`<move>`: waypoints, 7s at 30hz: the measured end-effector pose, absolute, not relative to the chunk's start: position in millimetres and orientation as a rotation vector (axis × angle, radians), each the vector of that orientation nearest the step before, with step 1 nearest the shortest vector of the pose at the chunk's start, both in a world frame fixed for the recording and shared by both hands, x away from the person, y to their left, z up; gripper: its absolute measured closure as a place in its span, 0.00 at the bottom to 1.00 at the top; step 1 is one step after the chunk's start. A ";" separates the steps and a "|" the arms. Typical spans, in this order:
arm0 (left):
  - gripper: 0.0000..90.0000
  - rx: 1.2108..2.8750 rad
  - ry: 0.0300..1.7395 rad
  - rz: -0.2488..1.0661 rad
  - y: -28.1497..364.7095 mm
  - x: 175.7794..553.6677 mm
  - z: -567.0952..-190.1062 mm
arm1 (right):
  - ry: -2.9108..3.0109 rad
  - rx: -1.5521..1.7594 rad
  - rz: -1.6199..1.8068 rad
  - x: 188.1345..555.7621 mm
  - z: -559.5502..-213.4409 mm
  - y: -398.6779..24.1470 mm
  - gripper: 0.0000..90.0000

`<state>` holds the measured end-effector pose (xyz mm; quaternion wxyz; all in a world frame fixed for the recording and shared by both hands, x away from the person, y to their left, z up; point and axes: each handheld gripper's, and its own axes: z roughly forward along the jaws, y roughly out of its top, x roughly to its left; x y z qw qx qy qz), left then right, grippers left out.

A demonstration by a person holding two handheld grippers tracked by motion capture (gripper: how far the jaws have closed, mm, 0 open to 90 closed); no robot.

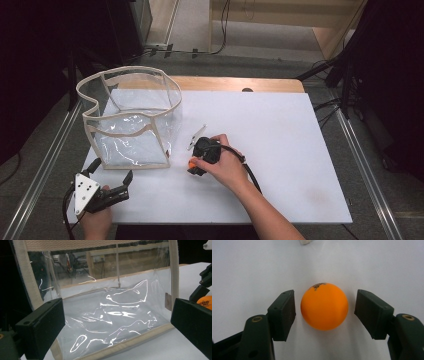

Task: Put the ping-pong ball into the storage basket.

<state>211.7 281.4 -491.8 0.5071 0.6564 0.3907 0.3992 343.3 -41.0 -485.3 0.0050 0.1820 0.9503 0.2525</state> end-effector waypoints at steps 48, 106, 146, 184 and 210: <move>0.00 1.581 0.944 0.959 281.5 212.1 -491.8 | 2.968 0.495 0.808 348.7 -462.1 -42.8 0.53; 0.00 1.579 0.945 0.958 280.9 212.5 -491.9 | 3.003 0.432 0.823 367.2 -387.4 -45.7 0.53; 0.00 1.572 0.951 0.944 282.9 213.0 -491.4 | 3.006 0.366 0.805 373.8 -342.4 -35.9 0.54; 0.00 1.574 0.949 0.947 282.4 213.0 -491.5 | 3.034 0.358 0.756 387.6 -311.1 -33.0 0.53; 0.00 1.573 0.950 0.947 282.6 213.1 -491.5 | 3.012 0.371 0.769 400.2 -288.9 -31.7 0.54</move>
